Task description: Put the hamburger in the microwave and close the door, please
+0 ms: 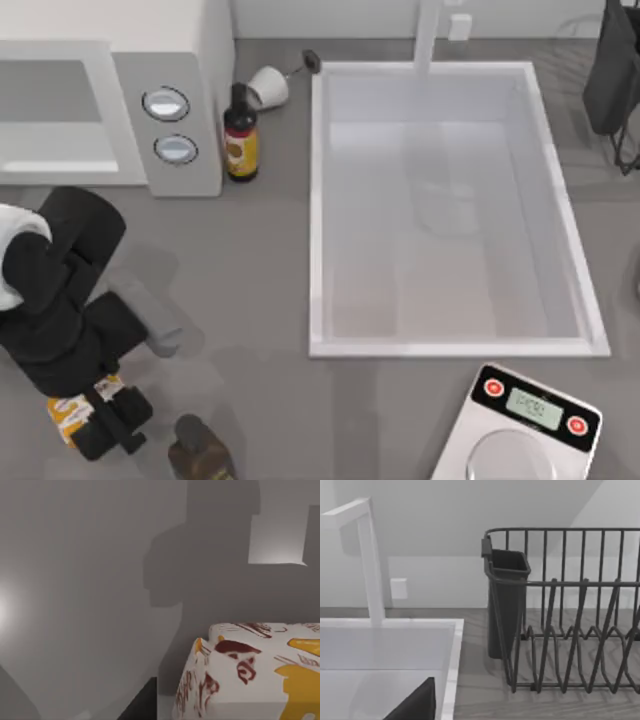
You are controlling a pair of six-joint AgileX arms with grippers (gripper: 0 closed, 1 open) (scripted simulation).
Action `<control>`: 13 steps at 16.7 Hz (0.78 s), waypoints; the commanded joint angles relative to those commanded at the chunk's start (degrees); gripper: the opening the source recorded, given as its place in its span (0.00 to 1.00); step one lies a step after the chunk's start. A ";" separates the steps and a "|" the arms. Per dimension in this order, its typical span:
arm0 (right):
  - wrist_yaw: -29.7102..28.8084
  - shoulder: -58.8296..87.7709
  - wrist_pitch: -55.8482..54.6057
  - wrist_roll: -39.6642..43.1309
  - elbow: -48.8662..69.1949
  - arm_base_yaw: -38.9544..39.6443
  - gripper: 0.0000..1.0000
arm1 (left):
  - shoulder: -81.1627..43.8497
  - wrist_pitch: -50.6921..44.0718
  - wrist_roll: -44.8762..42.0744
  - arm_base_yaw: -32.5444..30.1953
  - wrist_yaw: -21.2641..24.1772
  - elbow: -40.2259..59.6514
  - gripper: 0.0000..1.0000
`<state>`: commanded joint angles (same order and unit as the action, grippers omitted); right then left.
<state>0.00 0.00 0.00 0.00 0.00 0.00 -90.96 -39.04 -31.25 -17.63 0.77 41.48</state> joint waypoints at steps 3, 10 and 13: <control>0.00 0.00 0.00 0.00 0.00 0.00 1.00 | 2.08 -5.82 0.09 0.06 -0.09 4.07 0.00; 0.00 0.00 0.00 0.00 0.00 0.00 1.00 | 9.31 -24.21 0.36 -0.36 0.07 14.57 0.00; 0.00 0.00 0.00 0.00 0.00 0.00 1.00 | 9.75 -24.83 0.42 -0.32 0.06 14.96 0.00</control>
<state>0.00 0.00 0.00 0.00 0.00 0.00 -81.21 -63.87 -30.84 -17.94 0.82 56.44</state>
